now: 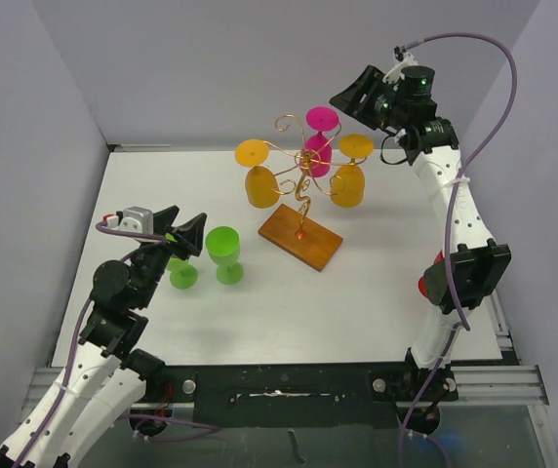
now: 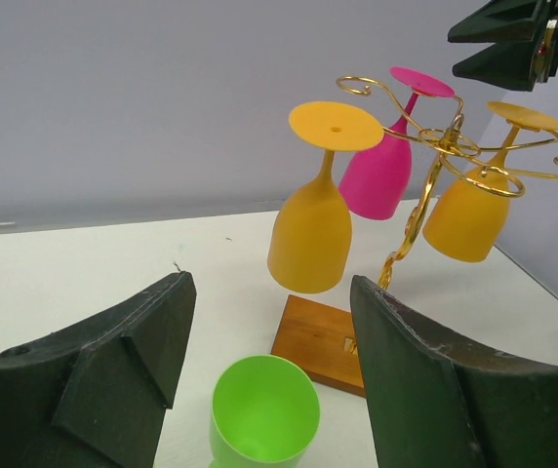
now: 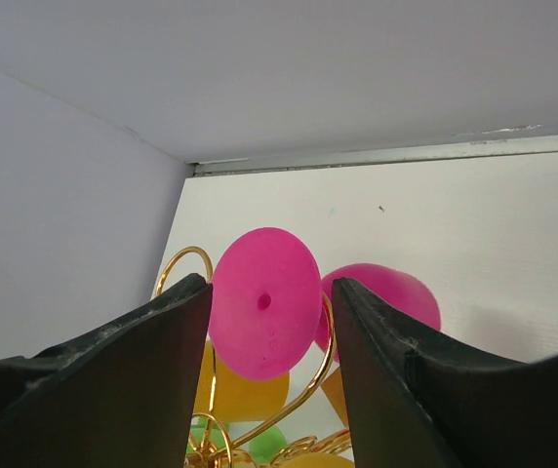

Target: Place the wine glass upside down on the wine glass rack

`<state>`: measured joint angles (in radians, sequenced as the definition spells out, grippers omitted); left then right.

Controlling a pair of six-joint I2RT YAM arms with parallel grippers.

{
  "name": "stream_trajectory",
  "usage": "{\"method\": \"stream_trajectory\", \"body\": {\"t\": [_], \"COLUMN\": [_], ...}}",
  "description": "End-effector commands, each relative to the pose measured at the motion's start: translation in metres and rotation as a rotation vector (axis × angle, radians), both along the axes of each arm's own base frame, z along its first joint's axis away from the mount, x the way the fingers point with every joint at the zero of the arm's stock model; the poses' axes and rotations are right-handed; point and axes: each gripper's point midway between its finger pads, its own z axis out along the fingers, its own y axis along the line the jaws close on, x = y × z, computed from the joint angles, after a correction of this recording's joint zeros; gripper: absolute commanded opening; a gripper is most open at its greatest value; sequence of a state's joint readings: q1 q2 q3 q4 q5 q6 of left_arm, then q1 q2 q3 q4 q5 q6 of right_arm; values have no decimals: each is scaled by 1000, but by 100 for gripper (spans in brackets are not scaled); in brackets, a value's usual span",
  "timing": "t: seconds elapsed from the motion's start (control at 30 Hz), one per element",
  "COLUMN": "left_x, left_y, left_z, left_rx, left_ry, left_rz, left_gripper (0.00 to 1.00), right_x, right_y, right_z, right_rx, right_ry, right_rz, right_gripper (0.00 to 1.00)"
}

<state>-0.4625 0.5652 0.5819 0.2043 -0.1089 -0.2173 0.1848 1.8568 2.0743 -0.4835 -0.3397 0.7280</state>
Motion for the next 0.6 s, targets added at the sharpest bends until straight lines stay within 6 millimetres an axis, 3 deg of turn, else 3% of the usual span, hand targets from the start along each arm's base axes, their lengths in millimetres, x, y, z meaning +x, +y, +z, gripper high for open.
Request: {"method": "stream_trajectory", "body": {"t": [0.0, 0.17, 0.33, 0.57], "left_x": [2, 9, 12, 12], "left_y": [1, -10, -30, -58], "left_z": [8, -6, -29, -70], "left_rx": [-8, 25, 79, 161], "left_ry": [-12, 66, 196, 392], "left_rz": [7, -34, -123, -264], "left_gripper": [63, 67, 67, 61], "right_x": [-22, -52, -94, -148], "right_y": [-3, 12, 36, 53], "right_z": [74, 92, 84, 80], "right_rx": [-4, -58, -105, -95], "right_ry": [-203, -297, -359, -473], "right_rz": [-6, 18, 77, 192], "right_gripper": [54, 57, 57, 57]}}
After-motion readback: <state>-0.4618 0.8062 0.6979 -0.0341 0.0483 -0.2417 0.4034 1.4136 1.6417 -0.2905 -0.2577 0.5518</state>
